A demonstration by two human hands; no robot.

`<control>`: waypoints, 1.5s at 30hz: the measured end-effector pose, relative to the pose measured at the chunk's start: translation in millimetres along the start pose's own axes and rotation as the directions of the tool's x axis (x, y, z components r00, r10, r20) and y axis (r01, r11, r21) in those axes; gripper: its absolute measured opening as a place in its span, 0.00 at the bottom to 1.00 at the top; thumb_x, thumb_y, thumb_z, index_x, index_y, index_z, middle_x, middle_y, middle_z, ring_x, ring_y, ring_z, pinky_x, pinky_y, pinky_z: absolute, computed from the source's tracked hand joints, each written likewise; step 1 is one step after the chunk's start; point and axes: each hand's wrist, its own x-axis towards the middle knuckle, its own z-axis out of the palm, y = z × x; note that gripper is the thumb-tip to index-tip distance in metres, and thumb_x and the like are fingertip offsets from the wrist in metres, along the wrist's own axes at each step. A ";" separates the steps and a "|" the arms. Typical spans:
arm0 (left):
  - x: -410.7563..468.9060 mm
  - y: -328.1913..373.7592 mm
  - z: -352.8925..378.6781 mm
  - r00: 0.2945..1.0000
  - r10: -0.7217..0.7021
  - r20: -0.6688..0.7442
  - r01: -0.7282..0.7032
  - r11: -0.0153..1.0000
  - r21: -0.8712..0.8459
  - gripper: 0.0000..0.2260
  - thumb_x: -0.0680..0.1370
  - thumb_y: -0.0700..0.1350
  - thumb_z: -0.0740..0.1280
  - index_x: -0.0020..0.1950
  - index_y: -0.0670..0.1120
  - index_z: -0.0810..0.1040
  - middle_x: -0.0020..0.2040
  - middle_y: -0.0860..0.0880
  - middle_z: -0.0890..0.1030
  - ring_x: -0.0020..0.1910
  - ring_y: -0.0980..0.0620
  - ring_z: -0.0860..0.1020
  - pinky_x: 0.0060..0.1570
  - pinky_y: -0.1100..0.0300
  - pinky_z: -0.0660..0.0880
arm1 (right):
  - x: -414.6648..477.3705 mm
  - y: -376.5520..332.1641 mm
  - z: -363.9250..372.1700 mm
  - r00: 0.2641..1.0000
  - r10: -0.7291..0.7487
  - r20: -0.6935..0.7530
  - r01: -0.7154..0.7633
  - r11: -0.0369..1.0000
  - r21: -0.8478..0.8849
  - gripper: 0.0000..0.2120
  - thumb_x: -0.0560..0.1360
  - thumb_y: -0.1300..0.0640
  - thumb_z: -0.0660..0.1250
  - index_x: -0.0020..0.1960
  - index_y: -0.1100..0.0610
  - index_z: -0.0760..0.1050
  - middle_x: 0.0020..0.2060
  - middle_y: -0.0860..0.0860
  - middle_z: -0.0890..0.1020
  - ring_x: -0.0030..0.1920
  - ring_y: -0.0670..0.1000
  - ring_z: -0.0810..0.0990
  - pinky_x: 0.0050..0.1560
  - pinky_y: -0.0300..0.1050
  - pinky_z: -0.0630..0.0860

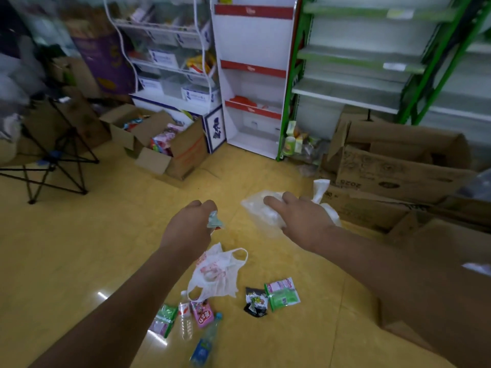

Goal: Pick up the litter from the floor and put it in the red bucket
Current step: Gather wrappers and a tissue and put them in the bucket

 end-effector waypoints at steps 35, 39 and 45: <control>-399.2 -79.3 -261.5 0.817 -0.487 -0.309 0.534 0.841 0.086 0.17 0.73 0.48 0.73 0.59 0.52 0.73 0.50 0.51 0.76 0.49 0.50 0.74 0.44 0.50 0.78 | -116.2 -354.7 -129.9 0.746 -0.642 -0.175 0.624 0.766 -0.153 0.33 0.77 0.52 0.67 0.74 0.41 0.52 0.64 0.53 0.69 0.57 0.59 0.73 0.44 0.51 0.74; -473.5 -89.5 -283.3 0.773 -0.522 -0.359 0.584 0.807 0.084 0.17 0.72 0.48 0.74 0.57 0.51 0.74 0.49 0.50 0.77 0.48 0.50 0.74 0.41 0.55 0.75 | -156.3 -420.0 -131.8 0.667 -0.721 -0.186 0.702 0.692 -0.168 0.32 0.77 0.53 0.67 0.73 0.40 0.53 0.63 0.52 0.70 0.57 0.59 0.74 0.41 0.48 0.69; -578.1 -102.4 -313.7 0.684 -0.591 -0.428 0.682 0.726 0.088 0.17 0.71 0.50 0.76 0.56 0.50 0.75 0.50 0.49 0.79 0.49 0.48 0.76 0.41 0.55 0.73 | -215.5 -512.9 -132.3 0.540 -0.817 -0.202 0.802 0.573 -0.171 0.32 0.76 0.54 0.66 0.73 0.40 0.53 0.65 0.52 0.69 0.58 0.58 0.73 0.44 0.50 0.72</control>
